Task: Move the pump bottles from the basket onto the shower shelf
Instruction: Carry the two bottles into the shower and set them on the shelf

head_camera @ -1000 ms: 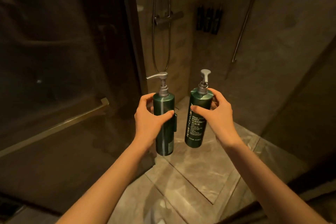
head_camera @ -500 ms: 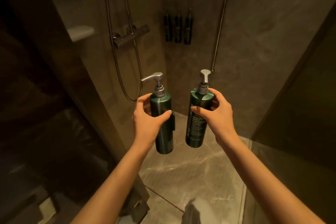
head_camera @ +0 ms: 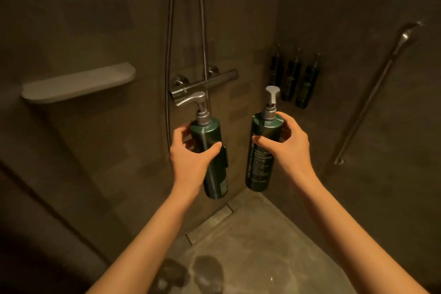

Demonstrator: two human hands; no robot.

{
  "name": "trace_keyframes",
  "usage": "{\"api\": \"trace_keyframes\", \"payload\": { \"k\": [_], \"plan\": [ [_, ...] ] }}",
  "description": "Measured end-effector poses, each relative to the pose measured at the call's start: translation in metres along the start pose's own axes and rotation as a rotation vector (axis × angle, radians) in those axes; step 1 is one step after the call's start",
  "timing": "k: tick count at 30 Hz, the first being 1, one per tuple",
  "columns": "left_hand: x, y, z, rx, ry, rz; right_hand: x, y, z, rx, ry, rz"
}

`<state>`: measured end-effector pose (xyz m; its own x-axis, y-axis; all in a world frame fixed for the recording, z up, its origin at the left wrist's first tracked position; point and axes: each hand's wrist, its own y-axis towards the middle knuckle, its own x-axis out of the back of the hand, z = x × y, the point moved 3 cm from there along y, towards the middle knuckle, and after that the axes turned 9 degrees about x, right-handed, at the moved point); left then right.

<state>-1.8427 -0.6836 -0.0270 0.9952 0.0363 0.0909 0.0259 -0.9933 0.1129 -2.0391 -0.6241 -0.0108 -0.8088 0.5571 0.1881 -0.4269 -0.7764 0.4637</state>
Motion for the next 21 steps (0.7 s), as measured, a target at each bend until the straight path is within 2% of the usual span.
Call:
{"api": "trace_keyframes", "payload": {
  "k": [4, 11, 21],
  "plan": [
    [-0.004, 0.036, -0.041, -0.056, -0.028, -0.130, -0.021, 0.074, 0.011, 0.107, 0.073, 0.143],
    [0.027, 0.102, -0.103, -0.242, 0.061, -0.330, -0.093, 0.166, 0.041, 0.256, 0.267, 0.320],
    [0.097, 0.199, -0.167, -0.432, 0.076, -0.561, -0.214, 0.265, 0.104, 0.427, 0.492, 0.465]
  ]
}}
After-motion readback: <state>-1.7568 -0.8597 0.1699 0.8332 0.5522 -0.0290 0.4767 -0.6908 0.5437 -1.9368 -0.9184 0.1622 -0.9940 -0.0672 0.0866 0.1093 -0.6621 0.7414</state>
